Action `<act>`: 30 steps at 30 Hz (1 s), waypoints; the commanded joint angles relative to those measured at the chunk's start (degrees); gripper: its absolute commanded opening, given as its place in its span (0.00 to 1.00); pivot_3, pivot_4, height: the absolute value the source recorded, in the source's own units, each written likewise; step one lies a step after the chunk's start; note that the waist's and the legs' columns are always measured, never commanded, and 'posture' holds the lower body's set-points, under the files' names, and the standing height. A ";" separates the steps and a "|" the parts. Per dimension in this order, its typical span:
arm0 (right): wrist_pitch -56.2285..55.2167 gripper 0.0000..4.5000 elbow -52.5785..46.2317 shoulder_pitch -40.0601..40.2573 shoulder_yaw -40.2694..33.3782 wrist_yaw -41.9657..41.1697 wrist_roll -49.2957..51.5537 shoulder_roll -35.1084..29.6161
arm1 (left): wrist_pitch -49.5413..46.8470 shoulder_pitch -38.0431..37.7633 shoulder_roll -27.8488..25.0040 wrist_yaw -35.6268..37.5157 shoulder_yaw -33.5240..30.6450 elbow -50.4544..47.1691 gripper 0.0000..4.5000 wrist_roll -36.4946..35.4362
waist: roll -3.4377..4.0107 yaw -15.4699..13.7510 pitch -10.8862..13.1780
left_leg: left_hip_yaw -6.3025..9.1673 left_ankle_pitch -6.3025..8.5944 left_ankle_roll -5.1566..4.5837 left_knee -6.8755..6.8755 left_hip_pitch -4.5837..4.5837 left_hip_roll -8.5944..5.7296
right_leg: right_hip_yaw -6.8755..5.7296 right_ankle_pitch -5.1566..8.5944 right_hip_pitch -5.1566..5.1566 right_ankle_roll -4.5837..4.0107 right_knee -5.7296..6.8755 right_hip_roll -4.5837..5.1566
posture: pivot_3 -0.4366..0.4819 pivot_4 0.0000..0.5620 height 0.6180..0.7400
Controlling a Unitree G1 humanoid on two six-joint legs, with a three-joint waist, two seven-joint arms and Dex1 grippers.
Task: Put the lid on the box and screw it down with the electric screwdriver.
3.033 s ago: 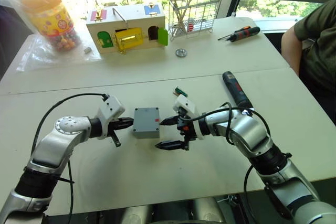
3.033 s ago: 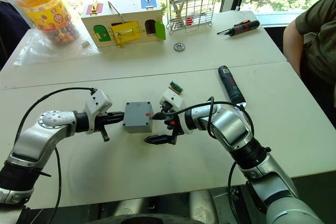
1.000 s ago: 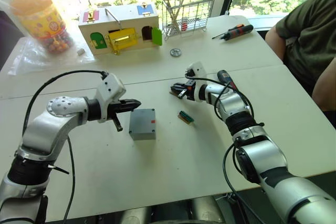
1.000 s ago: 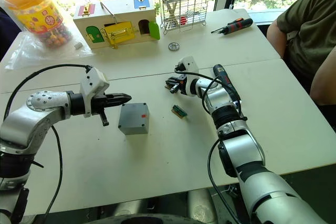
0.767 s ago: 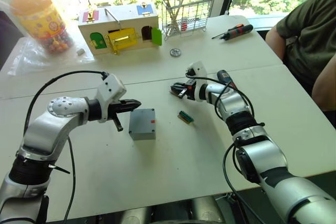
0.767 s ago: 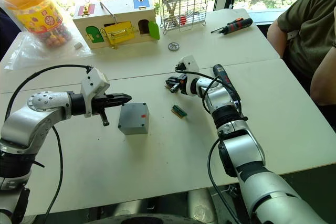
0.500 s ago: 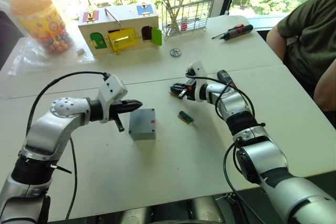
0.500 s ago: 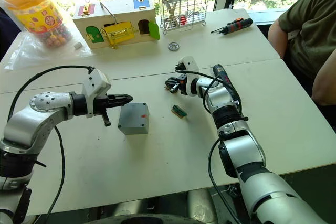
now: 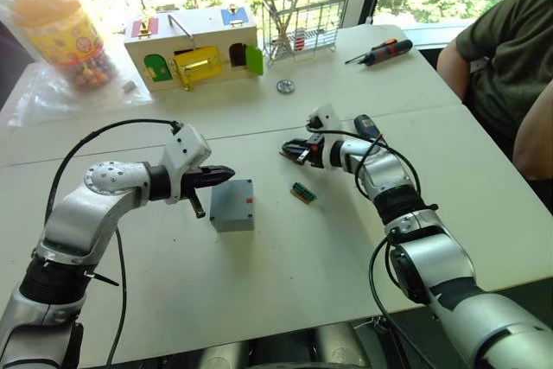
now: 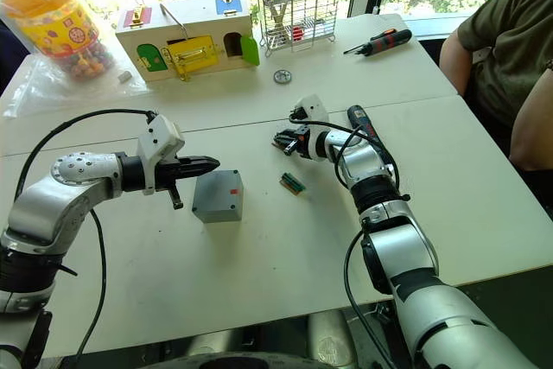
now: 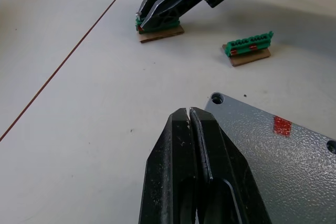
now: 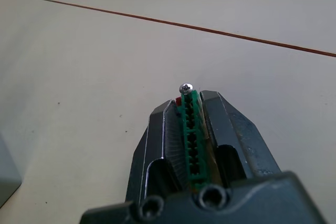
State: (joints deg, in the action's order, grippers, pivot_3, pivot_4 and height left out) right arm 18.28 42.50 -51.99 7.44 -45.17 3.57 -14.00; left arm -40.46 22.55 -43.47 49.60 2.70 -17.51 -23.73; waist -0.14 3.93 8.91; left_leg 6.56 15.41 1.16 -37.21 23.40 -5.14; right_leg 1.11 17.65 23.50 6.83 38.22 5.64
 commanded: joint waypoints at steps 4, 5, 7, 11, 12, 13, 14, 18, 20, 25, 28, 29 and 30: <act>-0.17 0.17 -2.64 -1.19 -1.64 0.04 1.27 0.31 | 1.44 -0.03 0.07 -0.06 -0.13 -0.44 0.00 0.71 | 0.00 0.05 0.00 | 0.00 0.00 0.00 0.00 0.00 0.00 | 0.00 0.00 0.00 0.00 0.00 0.00 | 0.48 0.27 1.00; -0.26 0.17 -2.49 -1.24 -1.71 0.13 1.22 0.38 | 1.45 -0.03 0.07 -0.04 -0.12 -0.44 0.00 0.72 | 0.00 0.04 0.00 | 0.00 0.00 0.00 0.00 0.00 0.00 | 0.00 0.00 0.00 0.00 0.00 0.00 | 0.48 0.27 1.00; -0.61 0.17 -2.11 -1.40 -2.03 0.40 1.24 0.60 | 1.58 0.04 0.10 0.01 0.00 -0.27 0.00 0.86 | 0.00 0.04 0.00 | 0.00 0.00 0.00 0.00 0.00 0.00 | 0.00 0.00 0.00 0.00 0.00 0.00 | 0.48 0.27 1.00; -0.54 0.17 -1.90 -1.77 -2.76 0.68 1.66 1.04 | 1.85 0.07 0.06 0.10 0.14 -0.07 0.00 1.00 | 0.00 0.05 0.00 | 0.00 0.00 0.00 0.00 0.00 0.00 | 0.00 0.00 0.00 0.00 0.00 0.00 | 0.48 0.27 1.00; -0.46 0.17 -2.00 -1.74 -2.81 0.66 1.70 1.07 | 1.89 0.03 0.05 0.11 0.16 -0.07 0.00 1.03 | 0.00 0.03 0.00 | 0.00 0.00 0.00 0.00 0.00 0.00 | 0.00 0.00 0.00 0.00 0.00 0.00 | 0.48 0.27 1.00; -0.49 0.17 -2.09 -1.69 -2.81 0.65 1.71 1.08 | 1.93 0.01 0.06 0.10 0.17 -0.05 0.00 1.06 | 0.00 0.03 0.00 | 0.00 0.00 0.00 0.00 0.00 0.00 | 0.00 0.00 0.00 0.00 0.00 0.00 | 0.48 0.27 1.00; -0.56 0.17 -2.15 -1.71 -2.92 0.58 1.86 1.13 | 1.97 0.03 0.10 0.08 0.19 0.00 0.00 1.09 | 0.00 0.03 0.00 | 0.00 0.00 0.00 0.00 0.00 -0.01 | 0.00 0.00 0.00 0.00 0.00 0.00 | 0.48 0.27 1.00; -0.45 0.17 -1.91 -1.87 -2.96 0.54 2.17 1.13 | 2.17 -0.10 0.18 0.03 0.38 0.08 0.00 1.28 | 0.00 0.04 0.00 | 0.00 0.00 0.00 0.00 0.00 -0.01 | 0.00 0.00 0.00 0.00 0.00 0.00 | 0.48 0.27 1.00; -0.49 0.17 -1.75 -1.86 -2.98 0.56 2.08 1.16 | 2.23 -0.20 0.20 0.00 0.44 0.07 0.00 1.35 | 0.00 0.05 0.00 | 0.00 0.00 0.00 0.00 0.00 -0.01 | 0.00 0.00 0.00 0.00 0.00 0.00 | 0.48 0.27 1.00; -0.53 0.02 -1.70 -1.68 -2.79 0.71 1.82 1.32 | 2.33 -0.48 0.27 0.01 0.44 -0.04 0.00 1.52 | 0.00 0.05 0.00 | 0.00 0.00 0.00 0.00 0.00 -0.01 | 0.00 0.00 0.00 0.00 0.01 0.00 | 0.48 0.27 1.00; -0.68 0.02 -1.47 -1.69 -2.58 0.80 1.58 1.36 | 2.39 -0.70 0.38 0.04 0.35 -0.10 0.00 1.66 | 0.00 0.04 0.00 | 0.01 0.00 0.00 0.00 0.00 -0.01 | 0.00 0.00 0.00 0.00 0.01 0.00 | 0.48 0.27 1.00; -0.73 0.02 -1.39 -1.72 -2.57 0.86 1.53 1.37 | 2.37 -0.71 0.40 0.06 0.33 -0.10 0.00 1.71 | 0.00 0.04 0.00 | 0.01 0.00 0.00 0.00 0.00 -0.01 | 0.00 0.00 0.00 0.00 0.01 0.00 | 0.48 0.27 1.00; -0.82 0.02 -1.33 -1.75 -2.49 0.94 1.39 1.34 | 2.38 -0.71 0.42 0.09 0.30 -0.08 0.00 1.75 | 0.00 0.05 0.00 | 0.01 0.00 0.00 0.00 0.00 -0.01 | 0.00 0.00 0.00 0.00 0.01 0.00 | 0.48 0.27 1.00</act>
State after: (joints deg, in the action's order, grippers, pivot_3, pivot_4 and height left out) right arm 18.35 42.50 -52.05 5.24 -44.33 4.73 -12.98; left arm -39.17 22.05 -42.92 49.69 3.60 -16.88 -22.02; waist -0.14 3.98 8.91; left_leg 6.57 15.41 1.16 -37.21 23.40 -5.15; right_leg 1.11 17.65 23.50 6.83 38.23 5.64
